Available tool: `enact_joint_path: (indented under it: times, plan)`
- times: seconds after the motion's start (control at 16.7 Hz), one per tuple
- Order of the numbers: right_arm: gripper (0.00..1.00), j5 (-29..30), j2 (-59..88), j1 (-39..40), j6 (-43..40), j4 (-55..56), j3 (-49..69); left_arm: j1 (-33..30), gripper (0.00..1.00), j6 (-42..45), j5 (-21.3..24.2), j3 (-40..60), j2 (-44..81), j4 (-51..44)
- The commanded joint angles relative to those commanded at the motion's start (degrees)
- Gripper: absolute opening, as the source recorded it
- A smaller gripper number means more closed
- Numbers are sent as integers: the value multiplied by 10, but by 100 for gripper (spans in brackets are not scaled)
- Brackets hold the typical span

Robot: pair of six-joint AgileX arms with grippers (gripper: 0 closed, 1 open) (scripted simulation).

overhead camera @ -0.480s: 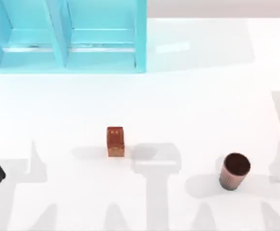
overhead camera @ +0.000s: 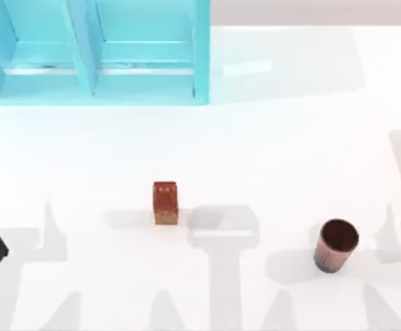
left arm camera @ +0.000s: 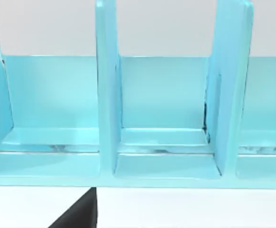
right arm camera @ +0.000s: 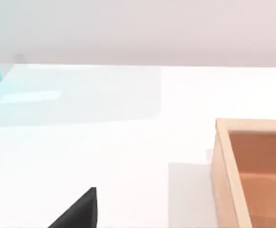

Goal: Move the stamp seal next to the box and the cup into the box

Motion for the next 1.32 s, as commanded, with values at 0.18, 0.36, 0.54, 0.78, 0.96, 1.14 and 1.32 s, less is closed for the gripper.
enact_joint_path:
  times: [0.18, 0.36, 0.54, 0.78, 0.96, 1.14, 1.32]
  plan:
    - [100, 3, 108, 43, 22, -76, 95, 0, 100, 0, 0, 0, 0, 0]
    - [100, 5, 239, 96, 60, -159, 227, 0, 100, 0, 0, 0, 0, 0]
    - [100, 4, 384, 155, 114, -240, 390, 0, 100, 0, 0, 0, 0, 0]
    - [100, 1, 586, 236, 202, -343, 637, 0, 100, 0, 0, 0, 0, 0]
    - [100, 1, 741, 294, 272, -419, 822, 0, 100, 0, 0, 0, 0, 0]
    - [100, 5, 898, 345, 339, -498, 991, 0, 100, 0, 0, 0, 0, 0]
    - [100, 14, 1050, 387, 397, -579, 1132, 0, 100, 0, 0, 0, 0, 0]
